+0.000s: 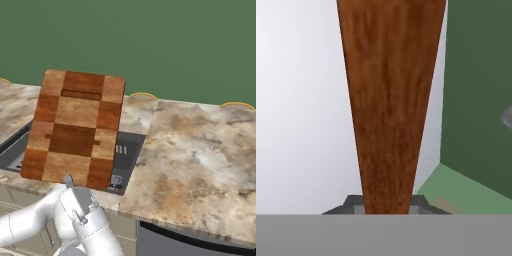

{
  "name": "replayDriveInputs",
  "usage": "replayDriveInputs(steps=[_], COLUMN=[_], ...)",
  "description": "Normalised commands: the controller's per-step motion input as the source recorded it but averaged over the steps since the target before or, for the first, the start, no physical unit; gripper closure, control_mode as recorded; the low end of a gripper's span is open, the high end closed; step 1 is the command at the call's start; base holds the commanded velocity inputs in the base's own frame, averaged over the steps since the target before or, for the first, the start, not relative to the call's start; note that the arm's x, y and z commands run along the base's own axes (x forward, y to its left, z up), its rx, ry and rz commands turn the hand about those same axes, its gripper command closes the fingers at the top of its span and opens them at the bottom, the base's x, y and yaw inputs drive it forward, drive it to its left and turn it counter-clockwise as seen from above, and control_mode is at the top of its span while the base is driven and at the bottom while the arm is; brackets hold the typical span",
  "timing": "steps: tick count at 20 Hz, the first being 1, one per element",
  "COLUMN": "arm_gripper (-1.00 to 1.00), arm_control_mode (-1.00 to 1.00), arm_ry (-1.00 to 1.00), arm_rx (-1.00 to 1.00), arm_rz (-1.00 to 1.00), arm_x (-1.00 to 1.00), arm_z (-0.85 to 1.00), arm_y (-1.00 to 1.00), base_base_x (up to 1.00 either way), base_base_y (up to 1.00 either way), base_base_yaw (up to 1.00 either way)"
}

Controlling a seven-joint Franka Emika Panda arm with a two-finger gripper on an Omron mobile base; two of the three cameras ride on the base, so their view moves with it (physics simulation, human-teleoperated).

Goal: Move the cutting board and knife to the sink. Then move spray from the cabinet to the counter.

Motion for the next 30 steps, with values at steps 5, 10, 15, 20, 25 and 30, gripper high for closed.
replayDriveInputs(steps=[5,10,15,20,25,30], arm_gripper=[1.0,1.0,1.0,1.0,1.0,1.0], arm_control_mode=[-1.0,-1.0,-1.0,-1.0,-1.0,-1.0], arm_ry=[0.26,0.39,0.5,0.59,0.49,0.4], arm_rx=[0.0,-0.01,-0.15,-0.32,-0.35,-0.26], arm_rz=[0.08,0.05,0.0,0.05,0.22,0.42], arm_x=[0.1,0.04,0.0,0.06,0.17,0.3], arm_z=[-0.01,0.0,0.0,0.0,0.0,0.0], arm_y=[-0.66,-0.6,-0.16,0.02,0.34,0.14], base_base_x=[0.0,0.0,0.0,0.0,0.0,0.0], base_base_y=[0.0,0.0,0.0,0.0,0.0,0.0], base_base_yaw=[0.0,0.0,0.0,0.0,0.0,0.0])
